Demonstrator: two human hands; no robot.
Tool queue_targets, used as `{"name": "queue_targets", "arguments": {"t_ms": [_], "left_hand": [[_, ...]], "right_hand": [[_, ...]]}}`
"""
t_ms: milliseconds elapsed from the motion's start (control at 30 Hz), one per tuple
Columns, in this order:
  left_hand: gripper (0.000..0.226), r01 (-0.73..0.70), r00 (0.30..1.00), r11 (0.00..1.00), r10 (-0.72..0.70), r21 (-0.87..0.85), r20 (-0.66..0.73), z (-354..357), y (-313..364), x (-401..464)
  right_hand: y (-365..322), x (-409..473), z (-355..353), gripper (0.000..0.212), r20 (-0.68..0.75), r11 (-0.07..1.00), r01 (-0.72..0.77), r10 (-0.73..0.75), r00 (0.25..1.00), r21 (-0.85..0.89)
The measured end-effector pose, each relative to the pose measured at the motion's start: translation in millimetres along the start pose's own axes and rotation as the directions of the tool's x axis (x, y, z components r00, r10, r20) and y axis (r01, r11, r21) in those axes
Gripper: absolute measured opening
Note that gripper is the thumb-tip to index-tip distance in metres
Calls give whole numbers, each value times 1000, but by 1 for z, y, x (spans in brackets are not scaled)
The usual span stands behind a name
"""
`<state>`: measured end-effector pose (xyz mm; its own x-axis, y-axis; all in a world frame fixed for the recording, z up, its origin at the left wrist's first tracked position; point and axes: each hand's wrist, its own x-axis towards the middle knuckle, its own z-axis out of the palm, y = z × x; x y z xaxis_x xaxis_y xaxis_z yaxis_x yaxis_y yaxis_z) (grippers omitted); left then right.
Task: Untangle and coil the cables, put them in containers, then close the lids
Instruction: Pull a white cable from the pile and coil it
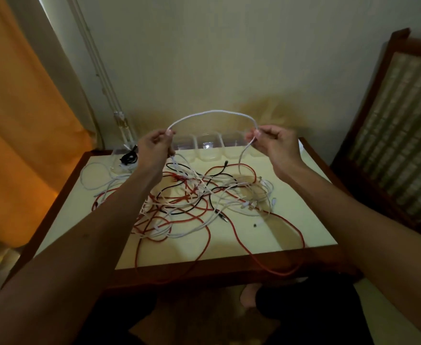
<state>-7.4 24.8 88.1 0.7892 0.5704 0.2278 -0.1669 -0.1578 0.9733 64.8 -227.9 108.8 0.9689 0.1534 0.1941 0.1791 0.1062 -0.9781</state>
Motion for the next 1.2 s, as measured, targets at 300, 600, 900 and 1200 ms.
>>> {"name": "queue_targets", "arguments": {"t_ms": [300, 600, 900, 1200], "left_hand": [[16, -137, 987, 981, 123, 137, 102, 0, 17, -2], [28, -131, 960, 903, 14, 409, 278, 0, -8, -44], [25, -35, 980, 869, -66, 493, 187, -9, -34, -44], [37, -12, 989, 853, -65, 522, 129, -9, -41, -27]], "right_hand": [[-20, 2, -7, 13, 78, 769, -217, 214, 974, 601], [7, -1, -11, 14, 35, 893, -169, 170, 985, 417], [25, 21, -3, 22, -266, 985, -76, 115, 957, 152], [-5, 3, 28, 11, -33, 875, -196, 234, 972, 442]]}}
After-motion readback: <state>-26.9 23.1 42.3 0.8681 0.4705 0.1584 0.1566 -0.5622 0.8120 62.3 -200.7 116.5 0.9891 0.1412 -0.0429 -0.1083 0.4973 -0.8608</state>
